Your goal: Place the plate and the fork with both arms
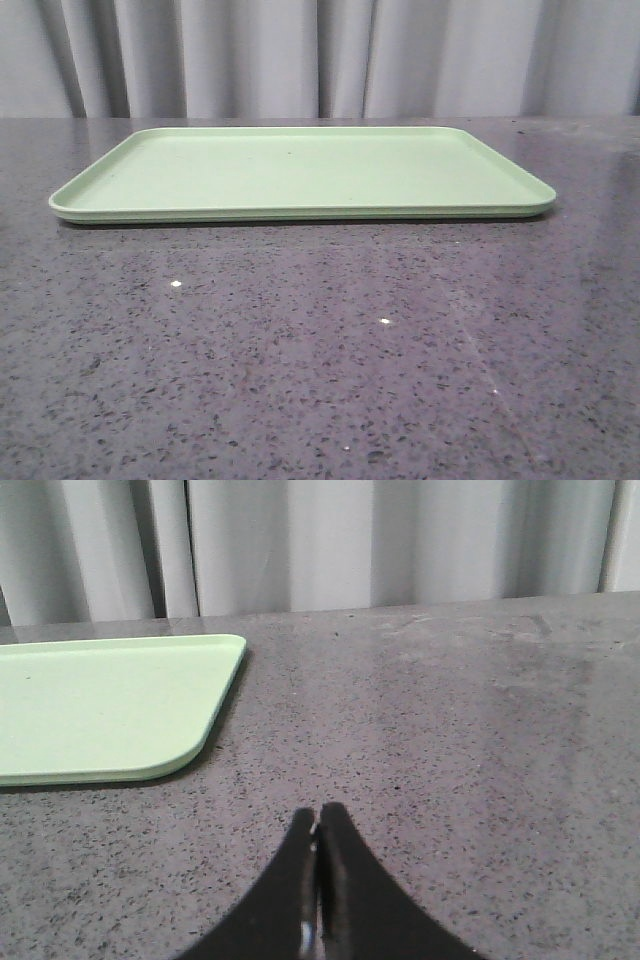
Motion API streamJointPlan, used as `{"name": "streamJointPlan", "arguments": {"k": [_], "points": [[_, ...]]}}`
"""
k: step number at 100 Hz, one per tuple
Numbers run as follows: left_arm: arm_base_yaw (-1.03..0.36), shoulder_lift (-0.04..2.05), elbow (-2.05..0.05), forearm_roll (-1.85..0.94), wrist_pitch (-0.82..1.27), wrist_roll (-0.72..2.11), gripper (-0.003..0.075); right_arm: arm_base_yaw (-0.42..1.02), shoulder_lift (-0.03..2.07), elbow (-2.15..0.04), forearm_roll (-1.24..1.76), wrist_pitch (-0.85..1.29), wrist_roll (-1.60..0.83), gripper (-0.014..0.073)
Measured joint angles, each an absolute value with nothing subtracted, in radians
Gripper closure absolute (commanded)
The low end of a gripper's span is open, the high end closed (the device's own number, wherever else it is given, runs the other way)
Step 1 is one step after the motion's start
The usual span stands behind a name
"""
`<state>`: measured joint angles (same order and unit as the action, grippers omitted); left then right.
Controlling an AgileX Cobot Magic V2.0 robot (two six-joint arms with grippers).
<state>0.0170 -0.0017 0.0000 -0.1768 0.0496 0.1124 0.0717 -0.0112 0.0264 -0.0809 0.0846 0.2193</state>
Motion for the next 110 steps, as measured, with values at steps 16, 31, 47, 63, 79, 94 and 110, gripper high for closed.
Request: {"name": "streamJointPlan", "arguments": {"k": [16,31,47,63,79,94,110], "points": [[0.017,-0.002,0.000,-0.177,0.050,0.112,0.0741,0.072,-0.011,0.026,-0.081,0.085,0.219,0.0661],[0.017,-0.002,0.000,-0.177,0.050,0.112,0.0741,0.072,-0.011,0.026,-0.081,0.085,0.219,0.0661],[0.017,-0.002,0.000,-0.177,0.050,0.112,0.0741,0.072,-0.011,0.026,-0.081,0.085,0.219,0.0661],[0.017,-0.002,0.000,-0.177,0.050,0.112,0.0741,0.072,-0.011,0.026,-0.081,0.085,0.219,0.0661],[0.017,-0.002,0.000,-0.177,0.050,0.112,0.0741,0.072,-0.011,0.026,-0.081,0.080,0.219,0.0661],[0.017,-0.002,0.000,-0.177,0.050,0.112,0.0741,0.072,-0.011,0.026,-0.081,0.055,0.219,0.0661],[0.017,-0.002,-0.014,-0.183,0.064,0.112,0.0741,0.072,-0.011,-0.006,-0.081,0.107,0.219,0.0661]]}}
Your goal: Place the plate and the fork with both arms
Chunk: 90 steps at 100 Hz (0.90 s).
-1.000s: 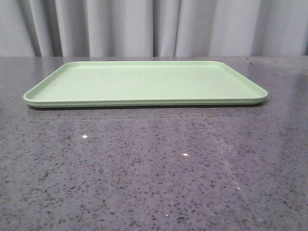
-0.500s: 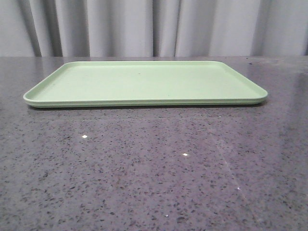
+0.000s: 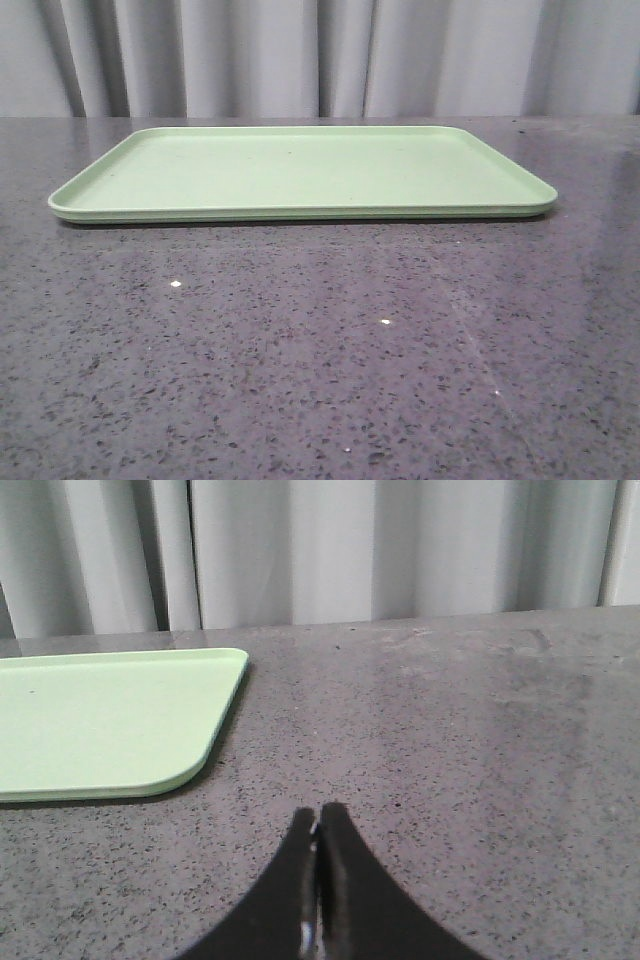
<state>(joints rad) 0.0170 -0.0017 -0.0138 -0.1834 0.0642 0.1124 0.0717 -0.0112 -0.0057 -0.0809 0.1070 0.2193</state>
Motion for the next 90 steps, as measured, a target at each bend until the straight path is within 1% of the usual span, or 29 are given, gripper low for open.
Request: {"name": "streamJointPlan", "arguments": {"k": [18,31,63,74,90], "points": [[0.017,0.002,-0.130,-0.191,0.182,0.112,0.0741,0.072,0.015,-0.146,-0.081,0.252,0.219,0.0661],[0.017,0.059,-0.252,-0.191,0.247,0.112,0.0741,0.072,0.082,-0.275,-0.081,0.369,0.219,0.0661],[0.017,0.349,-0.586,-0.191,0.472,0.112,0.0741,0.072,0.322,-0.562,-0.080,0.593,0.219,0.0661],[0.017,0.452,-0.664,-0.191,0.503,0.112,0.0741,0.072,0.407,-0.633,-0.080,0.636,0.219,0.0661],[0.017,0.568,-0.719,-0.191,0.507,0.112,0.0741,0.072,0.499,-0.686,-0.075,0.670,0.219,0.0661]]}}
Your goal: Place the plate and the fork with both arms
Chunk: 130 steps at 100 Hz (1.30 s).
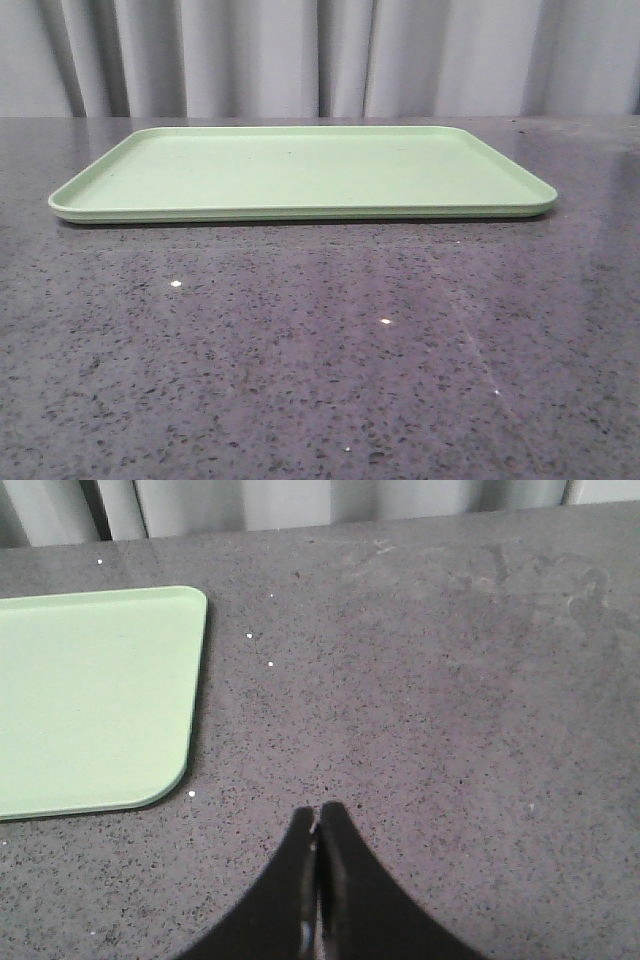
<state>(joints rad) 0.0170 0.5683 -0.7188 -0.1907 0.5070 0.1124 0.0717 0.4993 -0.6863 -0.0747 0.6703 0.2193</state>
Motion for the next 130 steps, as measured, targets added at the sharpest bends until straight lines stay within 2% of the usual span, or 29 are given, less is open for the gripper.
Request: {"name": "streamJointPlan", "arguments": {"k": [16,26,33,46,54,59,130], "points": [[0.017,0.633,-0.734,-0.191,0.509,0.112,0.0724,0.072,0.524,-0.693,-0.061,0.679,0.219,0.0643],[0.017,0.644,-0.734,-0.191,0.509,0.112,0.0661,0.072,0.524,-0.693,-0.058,0.690,0.219,0.0547],[0.017,0.645,-0.734,-0.191,0.509,0.112,0.0577,0.072,0.524,-0.693,-0.058,0.694,0.219,0.0436],[0.017,0.645,-0.734,-0.191,0.509,0.112,0.0358,0.072,0.524,-0.693,-0.058,0.695,0.219,0.0200],[0.017,0.645,-0.734,-0.193,0.509,0.112,0.0262,0.072,0.524,-0.693,-0.058,0.700,0.219,0.0099],[0.017,0.645,-0.734,-0.193,0.509,0.112,0.0216,0.072,0.524,-0.693,-0.056,0.704,0.219,0.0067],[0.023,0.647,-0.748,-0.194,0.561,0.102,0.0210,0.072,0.586,-0.693,-0.029,0.656,0.219,0.0065]]}}
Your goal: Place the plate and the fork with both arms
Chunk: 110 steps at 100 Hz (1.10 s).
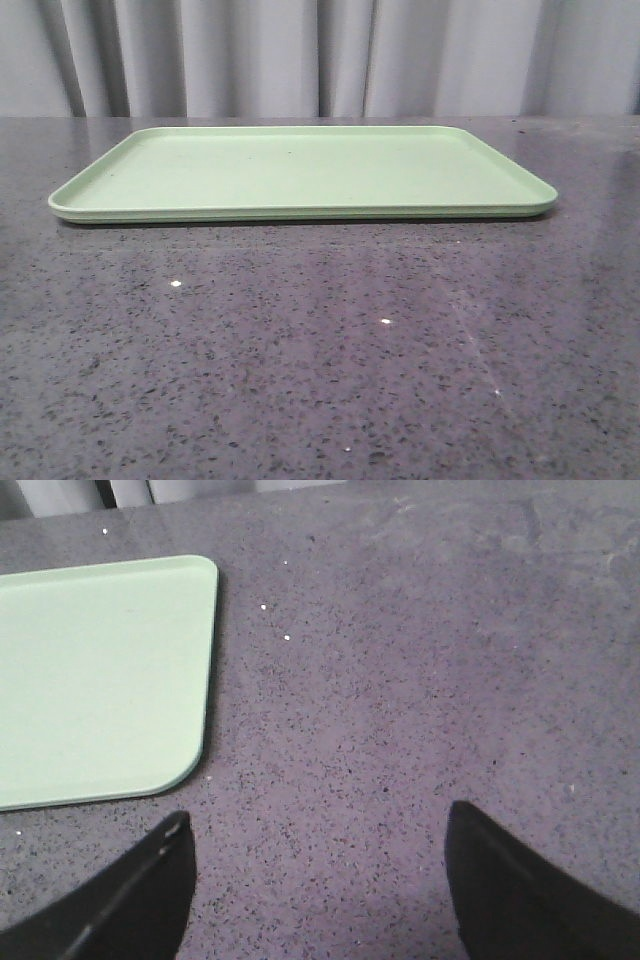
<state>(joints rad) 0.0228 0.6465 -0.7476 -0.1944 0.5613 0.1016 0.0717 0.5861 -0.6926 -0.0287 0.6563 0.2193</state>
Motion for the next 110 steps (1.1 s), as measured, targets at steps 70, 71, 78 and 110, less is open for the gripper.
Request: {"name": "streamJointPlan", "arguments": {"k": [70,71,78,110], "points": [[0.235,0.731,-0.768,0.116,0.677,-0.051,0.0230,0.125,0.653,-0.694,-0.027,0.662,0.219,0.0065],[0.235,0.734,-0.768,0.119,0.677,-0.056,0.0230,0.125,0.653,-0.694,-0.027,0.662,0.219,0.0065],[0.235,0.764,-0.768,0.133,0.687,-0.073,0.0230,0.129,0.653,-0.694,-0.027,0.662,0.219,0.0065],[0.235,0.949,-0.768,0.141,0.757,-0.088,0.0230,0.144,0.653,-0.694,-0.027,0.671,0.219,0.0065]]}}
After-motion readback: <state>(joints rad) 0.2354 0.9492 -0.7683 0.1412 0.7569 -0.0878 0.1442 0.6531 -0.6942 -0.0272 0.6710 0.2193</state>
